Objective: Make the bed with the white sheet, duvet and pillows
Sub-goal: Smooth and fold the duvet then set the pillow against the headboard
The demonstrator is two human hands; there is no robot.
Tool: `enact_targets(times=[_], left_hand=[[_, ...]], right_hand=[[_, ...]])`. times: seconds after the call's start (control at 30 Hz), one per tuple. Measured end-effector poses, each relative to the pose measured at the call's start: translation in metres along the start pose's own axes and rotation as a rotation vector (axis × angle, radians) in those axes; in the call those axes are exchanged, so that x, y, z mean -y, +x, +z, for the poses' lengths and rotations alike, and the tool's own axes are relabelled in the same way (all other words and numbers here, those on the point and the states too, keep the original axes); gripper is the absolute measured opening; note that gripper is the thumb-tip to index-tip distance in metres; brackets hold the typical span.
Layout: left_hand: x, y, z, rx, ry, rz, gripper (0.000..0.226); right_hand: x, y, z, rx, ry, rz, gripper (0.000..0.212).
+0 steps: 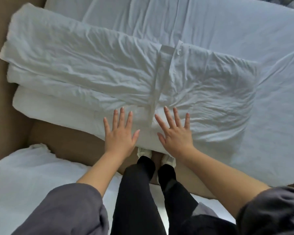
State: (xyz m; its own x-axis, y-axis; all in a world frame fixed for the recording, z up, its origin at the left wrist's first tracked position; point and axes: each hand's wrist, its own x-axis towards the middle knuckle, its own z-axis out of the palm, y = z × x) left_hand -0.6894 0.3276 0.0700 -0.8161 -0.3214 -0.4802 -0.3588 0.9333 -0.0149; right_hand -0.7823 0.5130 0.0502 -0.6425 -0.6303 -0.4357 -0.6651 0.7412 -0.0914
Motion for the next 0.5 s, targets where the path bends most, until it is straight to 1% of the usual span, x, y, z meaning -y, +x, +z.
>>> enact_targets(times=[0.1, 0.2, 0.3, 0.43, 0.5], left_hand=[[0.024, -0.032, -0.008, 0.008, -0.014, 0.004, 0.070], [0.064, -0.048, -0.015, -0.002, -0.037, -0.048, 0.070], [0.118, -0.047, -0.027, -0.007, -0.095, -0.096, 0.070], [0.203, -0.037, -0.042, 0.028, -0.085, -0.112, 0.069], [0.250, -0.032, -0.051, 0.035, -0.068, -0.114, 0.069]], right_hand=[[0.026, -0.013, -0.029, 0.019, -0.025, -0.020, 0.066], [0.057, -0.009, -0.055, 0.011, -0.030, -0.016, 0.066], [0.101, 0.015, -0.075, 0.042, -0.024, 0.009, 0.065], [0.178, 0.054, -0.088, 0.069, 0.016, 0.072, 0.063], [0.223, 0.073, -0.092, 0.093, 0.025, 0.074, 0.062]])
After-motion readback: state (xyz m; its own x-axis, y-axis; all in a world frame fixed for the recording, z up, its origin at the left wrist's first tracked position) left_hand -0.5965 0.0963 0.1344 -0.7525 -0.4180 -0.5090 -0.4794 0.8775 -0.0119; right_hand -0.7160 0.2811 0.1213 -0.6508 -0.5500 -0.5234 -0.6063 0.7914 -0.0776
